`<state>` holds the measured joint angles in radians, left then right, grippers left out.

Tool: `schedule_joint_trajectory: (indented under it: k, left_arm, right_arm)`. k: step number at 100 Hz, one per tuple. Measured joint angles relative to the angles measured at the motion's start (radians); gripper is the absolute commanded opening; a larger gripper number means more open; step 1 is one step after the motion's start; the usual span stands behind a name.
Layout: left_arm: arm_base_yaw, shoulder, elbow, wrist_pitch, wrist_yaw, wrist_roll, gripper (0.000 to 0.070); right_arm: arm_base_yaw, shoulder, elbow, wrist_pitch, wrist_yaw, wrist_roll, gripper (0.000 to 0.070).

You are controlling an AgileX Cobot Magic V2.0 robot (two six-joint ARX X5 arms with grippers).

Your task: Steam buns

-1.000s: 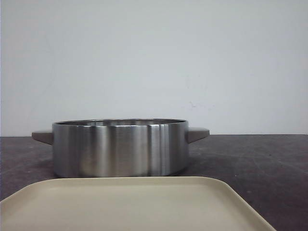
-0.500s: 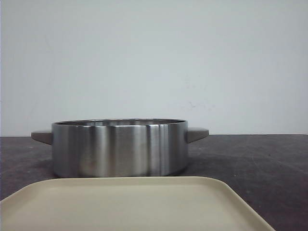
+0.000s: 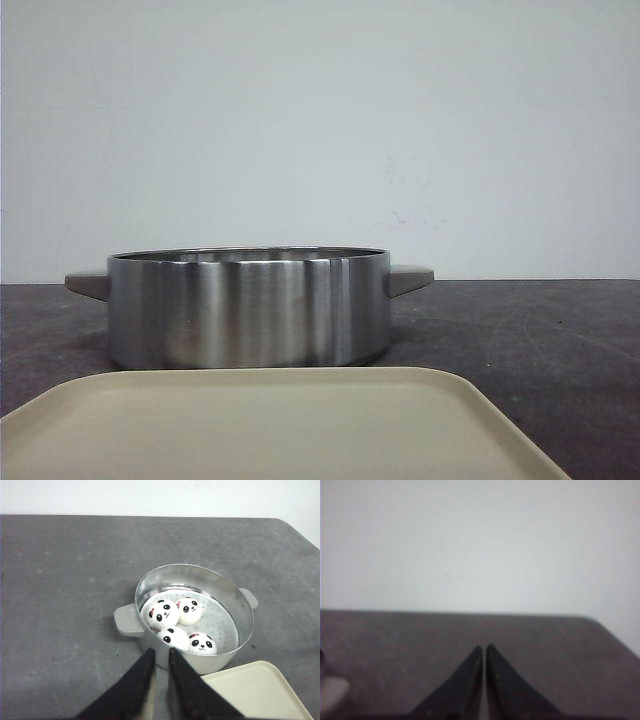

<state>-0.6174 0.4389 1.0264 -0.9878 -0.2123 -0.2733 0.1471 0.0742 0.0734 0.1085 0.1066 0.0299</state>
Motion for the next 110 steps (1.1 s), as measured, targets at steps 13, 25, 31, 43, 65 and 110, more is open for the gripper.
schedule_joint_trajectory:
  k: [13, 25, 31, 43, 65, 110]
  left_arm:
    - [0.000, 0.000, 0.000, 0.000, 0.000, 0.000, 0.0000]
    - [0.000, -0.001, 0.000, 0.001, 0.000, 0.000, 0.0000]
    - [0.000, -0.001, 0.000, 0.001, 0.000, 0.000, 0.0000]
    - [0.000, -0.001, 0.000, 0.001, 0.000, 0.000, 0.0000]
    - [0.000, -0.001, 0.000, 0.001, 0.000, 0.000, 0.0000]
    - [0.000, -0.001, 0.000, 0.001, 0.000, 0.000, 0.0000]
  right_arm:
    - [-0.019, -0.069, -0.060, -0.055, -0.003, 0.021, 0.0007]
    - [-0.024, -0.071, -0.060, -0.146, -0.023, 0.030, 0.0007]
    - [-0.025, -0.071, -0.060, -0.189, -0.043, 0.031, 0.0007]
    - [-0.026, -0.071, -0.060, -0.247, -0.068, 0.031, 0.0007]
    - [-0.032, -0.071, -0.059, -0.277, -0.081, 0.031, 0.0007]
    - [-0.049, -0.071, -0.059, -0.274, -0.081, 0.030, 0.0007]
